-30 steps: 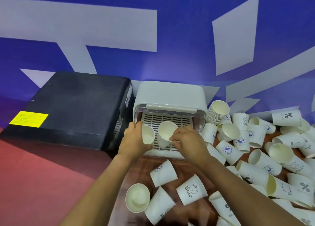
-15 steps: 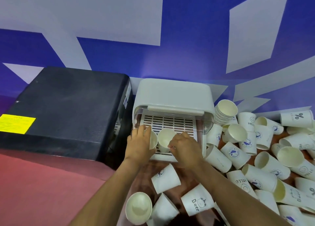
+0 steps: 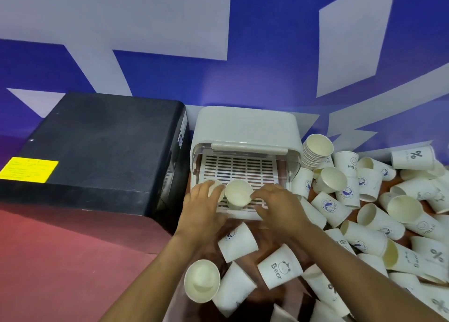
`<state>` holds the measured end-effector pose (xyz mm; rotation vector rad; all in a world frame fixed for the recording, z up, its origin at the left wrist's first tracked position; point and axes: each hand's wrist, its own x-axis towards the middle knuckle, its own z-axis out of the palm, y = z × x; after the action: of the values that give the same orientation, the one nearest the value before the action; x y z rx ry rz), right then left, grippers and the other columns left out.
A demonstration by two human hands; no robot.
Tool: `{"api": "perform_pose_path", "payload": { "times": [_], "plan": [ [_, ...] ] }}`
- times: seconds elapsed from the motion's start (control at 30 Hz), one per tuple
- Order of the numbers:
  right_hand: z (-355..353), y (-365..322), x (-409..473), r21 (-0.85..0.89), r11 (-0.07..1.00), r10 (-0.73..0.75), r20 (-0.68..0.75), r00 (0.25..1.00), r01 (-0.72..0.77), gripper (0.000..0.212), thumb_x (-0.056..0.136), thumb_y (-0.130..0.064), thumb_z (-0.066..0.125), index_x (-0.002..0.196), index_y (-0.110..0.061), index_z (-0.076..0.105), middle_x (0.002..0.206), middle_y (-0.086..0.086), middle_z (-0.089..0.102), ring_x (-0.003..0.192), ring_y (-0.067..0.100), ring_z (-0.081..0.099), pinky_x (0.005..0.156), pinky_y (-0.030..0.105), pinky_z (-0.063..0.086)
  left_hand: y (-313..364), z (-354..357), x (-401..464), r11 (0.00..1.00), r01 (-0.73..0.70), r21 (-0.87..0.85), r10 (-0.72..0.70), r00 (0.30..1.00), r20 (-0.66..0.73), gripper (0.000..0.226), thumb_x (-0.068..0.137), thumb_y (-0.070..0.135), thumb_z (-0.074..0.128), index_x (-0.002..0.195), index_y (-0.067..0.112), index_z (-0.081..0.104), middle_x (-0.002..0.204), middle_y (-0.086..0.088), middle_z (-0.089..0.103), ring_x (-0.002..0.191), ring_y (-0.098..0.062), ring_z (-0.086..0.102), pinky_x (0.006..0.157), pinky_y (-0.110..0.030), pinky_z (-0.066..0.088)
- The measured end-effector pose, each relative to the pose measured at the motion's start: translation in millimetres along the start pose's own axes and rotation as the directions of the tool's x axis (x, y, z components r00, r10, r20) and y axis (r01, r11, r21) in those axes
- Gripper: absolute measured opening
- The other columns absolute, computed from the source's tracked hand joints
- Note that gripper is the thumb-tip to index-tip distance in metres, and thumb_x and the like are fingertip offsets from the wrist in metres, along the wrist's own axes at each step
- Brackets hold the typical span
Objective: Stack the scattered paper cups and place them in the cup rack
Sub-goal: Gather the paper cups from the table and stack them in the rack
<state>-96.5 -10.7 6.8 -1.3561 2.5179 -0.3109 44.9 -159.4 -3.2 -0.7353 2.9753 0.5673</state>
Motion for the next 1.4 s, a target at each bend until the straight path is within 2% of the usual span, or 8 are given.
{"api": "perform_pose_path", "payload": {
  "times": [0.07, 0.17, 0.3, 0.47, 0.93, 1.1, 1.27, 1.4],
  "plan": [
    [-4, 8, -20, 0.029, 0.999, 0.037, -0.027, 0.999, -0.036, 0.031, 0.088, -0.025, 0.058, 0.118, -0.025, 0.063, 0.119, -0.007, 0.062, 0.11, 0.014, 0.053, 0.089, 0.024, 0.04, 9, 3, -17, 0.995, -0.089, -0.038, 0.087, 0.995, -0.051, 0.054, 0.085, 0.043, 0.059, 0.133, 0.027, 0.044, 0.134, 0.005, 0.041, 0.123, -0.018, 0.038, 0.102, -0.032, 0.034],
    [0, 18, -50, 0.018, 0.996, 0.083, -0.001, 0.997, -0.083, 0.029, 0.087, -0.025, 0.057, 0.115, -0.023, 0.065, 0.116, -0.003, 0.064, 0.106, 0.015, 0.055, 0.087, 0.024, 0.041, 24, 14, -32, 0.98, -0.19, -0.062, 0.192, 0.981, 0.032, 0.041, 0.085, 0.043, 0.056, 0.122, 0.026, 0.051, 0.121, 0.005, 0.049, 0.108, -0.018, 0.05, 0.086, -0.031, 0.044],
    [9, 29, -78, -0.035, 0.995, 0.102, 0.169, 0.98, -0.097, 0.041, 0.086, -0.028, 0.057, 0.127, -0.027, 0.055, 0.131, -0.002, 0.055, 0.116, 0.018, 0.049, 0.096, 0.031, 0.04, 39, 33, -34, 0.986, -0.166, -0.013, 0.165, 0.966, 0.197, 0.051, 0.086, 0.041, 0.054, 0.134, 0.026, 0.042, 0.131, 0.002, 0.047, 0.116, -0.022, 0.047, 0.095, -0.035, 0.04],
    [20, 35, -97, -0.223, 0.975, 0.1, 0.406, 0.908, -0.007, 0.073, 0.084, -0.026, 0.06, 0.147, -0.034, 0.023, 0.155, -0.008, 0.018, 0.142, 0.021, 0.014, 0.113, 0.039, 0.014, 50, 52, -30, 0.984, -0.105, 0.144, 0.053, 0.945, 0.323, 0.071, 0.086, 0.048, 0.055, 0.146, 0.027, 0.024, 0.147, -0.002, 0.034, 0.133, -0.026, 0.035, 0.106, -0.04, 0.031],
    [38, 42, -109, -0.257, 0.965, 0.146, 0.393, 0.908, -0.044, 0.068, 0.083, -0.025, 0.057, 0.145, -0.026, 0.027, 0.15, -0.003, 0.029, 0.136, 0.022, 0.026, 0.106, 0.037, 0.024, 52, 69, -32, 0.995, -0.04, 0.091, 0.009, 0.946, 0.324, 0.073, 0.085, 0.043, 0.061, 0.142, 0.02, 0.022, 0.141, -0.002, 0.041, 0.126, -0.027, 0.044, 0.099, -0.039, 0.038],
    [25, 45, -116, -0.183, 0.977, 0.163, 0.305, 0.938, -0.11, 0.069, 0.08, -0.044, 0.059, 0.14, -0.026, 0.03, 0.143, -0.003, 0.036, 0.131, 0.02, 0.032, 0.106, 0.035, 0.028, 53, 56, -42, 0.998, -0.046, -0.053, 0.058, 0.969, 0.238, 0.077, 0.082, 0.038, 0.064, 0.144, 0.023, 0.022, 0.139, -0.002, 0.041, 0.121, -0.025, 0.048, 0.095, -0.036, 0.045],
    [3, 47, -120, -0.016, 0.982, 0.189, 0.197, 0.962, -0.189, 0.069, 0.073, -0.05, 0.066, 0.132, -0.026, 0.038, 0.126, -0.004, 0.051, 0.112, 0.017, 0.05, 0.086, 0.028, 0.041, 47, 31, -57, 0.981, -0.034, -0.193, 0.066, 0.984, 0.163, 0.083, 0.083, 0.034, 0.064, 0.149, 0.025, 0.015, 0.137, 0.001, 0.033, 0.12, -0.021, 0.047, 0.092, -0.031, 0.046],
    [-15, 38, -111, 0.055, 0.977, 0.195, 0.15, 0.969, -0.205, 0.068, 0.074, -0.054, 0.065, 0.13, -0.027, 0.038, 0.12, -0.004, 0.047, 0.107, 0.017, 0.053, 0.08, 0.031, 0.046, 45, 10, -64, 0.979, -0.04, -0.2, 0.052, 0.997, 0.055, 0.085, 0.079, 0.033, 0.067, 0.148, 0.03, 0.017, 0.125, 0.004, 0.031, 0.108, -0.017, 0.049, 0.074, -0.024, 0.043]
  ]
}}
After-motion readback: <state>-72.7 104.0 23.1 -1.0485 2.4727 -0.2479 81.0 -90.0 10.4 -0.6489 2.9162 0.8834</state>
